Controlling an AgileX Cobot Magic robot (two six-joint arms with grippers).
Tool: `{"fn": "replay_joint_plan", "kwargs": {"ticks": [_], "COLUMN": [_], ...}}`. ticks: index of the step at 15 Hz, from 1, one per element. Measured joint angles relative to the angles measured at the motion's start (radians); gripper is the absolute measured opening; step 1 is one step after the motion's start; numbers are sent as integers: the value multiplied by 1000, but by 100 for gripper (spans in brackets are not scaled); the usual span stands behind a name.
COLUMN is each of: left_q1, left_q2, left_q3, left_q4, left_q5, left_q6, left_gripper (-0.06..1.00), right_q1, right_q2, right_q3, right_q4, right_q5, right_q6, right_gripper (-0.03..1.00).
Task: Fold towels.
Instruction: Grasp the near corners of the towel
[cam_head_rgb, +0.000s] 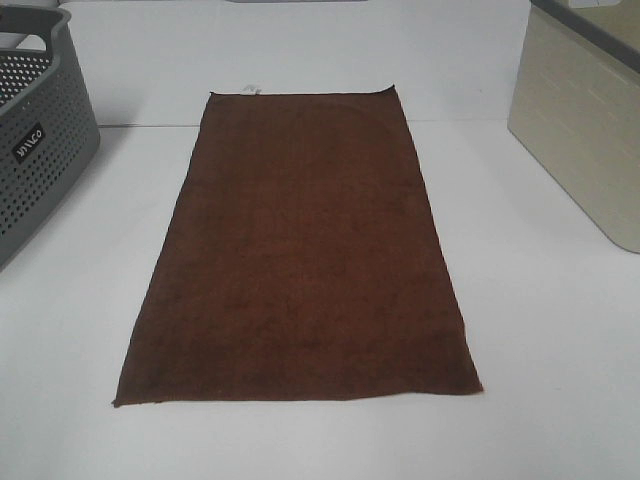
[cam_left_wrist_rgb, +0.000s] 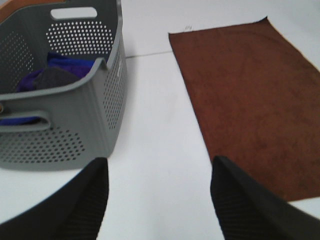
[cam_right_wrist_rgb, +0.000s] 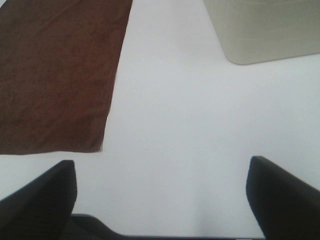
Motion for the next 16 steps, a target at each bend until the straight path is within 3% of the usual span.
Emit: {"fn": "replay_joint_plan", "kwargs": {"ticks": [3, 4, 7, 11, 16], "left_q1": [0, 0, 1, 1, 1], "left_q2": [182, 326, 588, 912, 1210], "left_q3": [37, 40, 41, 41, 41], "left_q4": [-149, -271, -407, -631, -1019], "left_q5": [-190, -212, -217, -245, -250], "left_q6": [0, 0, 37, 279, 666], "left_gripper": [58, 58, 58, 58, 58], "right_q1": [0, -1, -1, -1, -1], "right_q2": [178, 308, 504, 788, 1102], "right_q3": [-22, -52, -95, -102, -103], "right_q4": [1, 16, 19, 97, 405], "right_q5": [-50, -84, -103, -165, -327], "right_q6": [86, 115, 107, -7, -280], "right_gripper": [84, 81, 79, 78, 78]}}
